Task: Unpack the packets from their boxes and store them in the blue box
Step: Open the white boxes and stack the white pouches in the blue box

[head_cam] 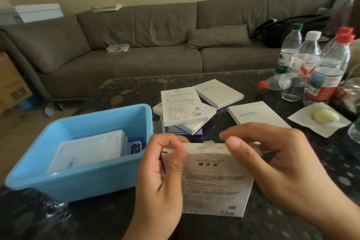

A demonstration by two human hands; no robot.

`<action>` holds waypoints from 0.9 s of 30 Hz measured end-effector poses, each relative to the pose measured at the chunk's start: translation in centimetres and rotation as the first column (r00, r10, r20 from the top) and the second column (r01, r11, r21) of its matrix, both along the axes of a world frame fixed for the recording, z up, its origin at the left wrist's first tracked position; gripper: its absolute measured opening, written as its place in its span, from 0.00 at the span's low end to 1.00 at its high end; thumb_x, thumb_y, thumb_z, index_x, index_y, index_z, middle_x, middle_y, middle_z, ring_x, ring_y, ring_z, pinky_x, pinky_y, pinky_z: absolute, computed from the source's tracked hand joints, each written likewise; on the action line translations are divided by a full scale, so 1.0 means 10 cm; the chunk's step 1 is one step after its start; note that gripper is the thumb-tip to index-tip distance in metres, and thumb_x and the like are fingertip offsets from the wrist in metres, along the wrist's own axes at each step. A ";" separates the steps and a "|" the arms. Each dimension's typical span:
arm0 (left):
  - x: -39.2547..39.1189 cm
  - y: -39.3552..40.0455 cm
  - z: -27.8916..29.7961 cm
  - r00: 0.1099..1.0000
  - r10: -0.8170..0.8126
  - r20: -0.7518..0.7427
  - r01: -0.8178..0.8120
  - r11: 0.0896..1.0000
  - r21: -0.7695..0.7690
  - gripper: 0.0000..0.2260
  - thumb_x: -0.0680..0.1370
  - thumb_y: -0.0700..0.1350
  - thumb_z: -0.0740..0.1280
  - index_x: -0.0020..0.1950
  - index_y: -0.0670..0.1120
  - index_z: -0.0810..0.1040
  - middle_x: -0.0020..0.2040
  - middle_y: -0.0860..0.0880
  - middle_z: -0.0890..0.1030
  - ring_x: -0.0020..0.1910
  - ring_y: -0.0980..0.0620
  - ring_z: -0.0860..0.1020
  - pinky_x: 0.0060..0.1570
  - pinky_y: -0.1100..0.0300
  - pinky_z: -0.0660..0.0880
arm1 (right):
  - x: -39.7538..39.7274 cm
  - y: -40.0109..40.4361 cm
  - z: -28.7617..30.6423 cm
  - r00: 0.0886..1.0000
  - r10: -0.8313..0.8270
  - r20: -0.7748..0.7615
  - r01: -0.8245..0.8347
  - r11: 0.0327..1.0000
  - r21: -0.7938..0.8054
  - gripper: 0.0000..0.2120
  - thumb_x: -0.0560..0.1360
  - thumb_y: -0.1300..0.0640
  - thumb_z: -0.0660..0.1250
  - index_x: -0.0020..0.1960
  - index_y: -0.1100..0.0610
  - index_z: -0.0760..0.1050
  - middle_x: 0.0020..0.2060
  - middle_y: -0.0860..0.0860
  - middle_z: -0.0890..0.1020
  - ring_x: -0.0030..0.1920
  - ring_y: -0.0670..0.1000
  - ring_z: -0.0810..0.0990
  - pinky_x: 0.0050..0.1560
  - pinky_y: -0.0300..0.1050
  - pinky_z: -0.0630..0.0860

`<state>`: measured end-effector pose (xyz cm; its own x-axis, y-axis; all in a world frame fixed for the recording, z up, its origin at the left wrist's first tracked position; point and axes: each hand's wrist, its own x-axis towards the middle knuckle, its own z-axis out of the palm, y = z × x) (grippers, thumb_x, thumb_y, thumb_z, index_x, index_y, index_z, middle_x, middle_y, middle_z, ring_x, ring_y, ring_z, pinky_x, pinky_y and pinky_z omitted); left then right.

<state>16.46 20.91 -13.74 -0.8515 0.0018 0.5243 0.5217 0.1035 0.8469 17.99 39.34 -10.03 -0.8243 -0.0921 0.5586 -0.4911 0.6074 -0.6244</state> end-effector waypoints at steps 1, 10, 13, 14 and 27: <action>-0.01 0.00 0.00 1.000 0.003 -0.008 -0.003 1.000 0.002 0.12 0.76 0.66 0.60 0.46 0.58 0.73 0.51 0.58 0.82 0.49 0.57 0.81 0.40 0.70 0.76 | 0.00 -0.02 0.01 0.999 -0.026 0.038 0.023 0.996 0.081 0.35 0.74 0.28 0.52 0.43 0.56 0.82 0.35 0.49 0.83 0.34 0.46 0.81 0.34 0.49 0.77; 0.00 -0.04 -0.01 0.998 -0.038 -0.044 0.039 0.999 0.034 0.13 0.75 0.64 0.64 0.44 0.55 0.73 0.49 0.55 0.83 0.48 0.56 0.82 0.40 0.69 0.77 | 0.00 -0.11 0.11 0.967 0.168 0.190 -0.138 0.977 -0.162 0.16 0.72 0.36 0.69 0.42 0.47 0.85 0.37 0.42 0.85 0.39 0.41 0.83 0.37 0.46 0.79; 0.02 -0.04 0.01 0.999 -0.052 -0.009 0.053 0.994 0.095 0.14 0.73 0.64 0.66 0.44 0.54 0.75 0.48 0.55 0.84 0.47 0.57 0.82 0.39 0.70 0.76 | 0.02 -0.13 0.05 0.955 0.278 0.105 -0.236 0.923 -0.304 0.04 0.71 0.47 0.74 0.41 0.47 0.86 0.46 0.41 0.86 0.49 0.42 0.84 0.46 0.37 0.79; 0.02 -0.04 0.01 0.998 -0.057 0.015 0.054 0.991 0.122 0.14 0.73 0.63 0.66 0.43 0.53 0.75 0.47 0.55 0.84 0.47 0.57 0.83 0.38 0.71 0.76 | 0.02 -0.13 0.03 0.959 0.281 0.047 -0.257 0.925 -0.279 0.04 0.72 0.48 0.74 0.40 0.47 0.85 0.50 0.42 0.85 0.52 0.44 0.83 0.49 0.36 0.78; 0.05 0.04 -0.02 0.987 -0.097 0.127 0.075 0.983 0.168 0.23 0.58 0.66 0.78 0.44 0.58 0.75 0.49 0.52 0.82 0.45 0.50 0.83 0.39 0.62 0.79 | -0.13 0.02 -0.48 0.798 0.256 -0.545 -0.040 0.925 0.377 0.06 0.72 0.55 0.70 0.47 0.53 0.84 0.66 0.54 0.70 0.50 0.59 0.75 0.51 0.48 0.73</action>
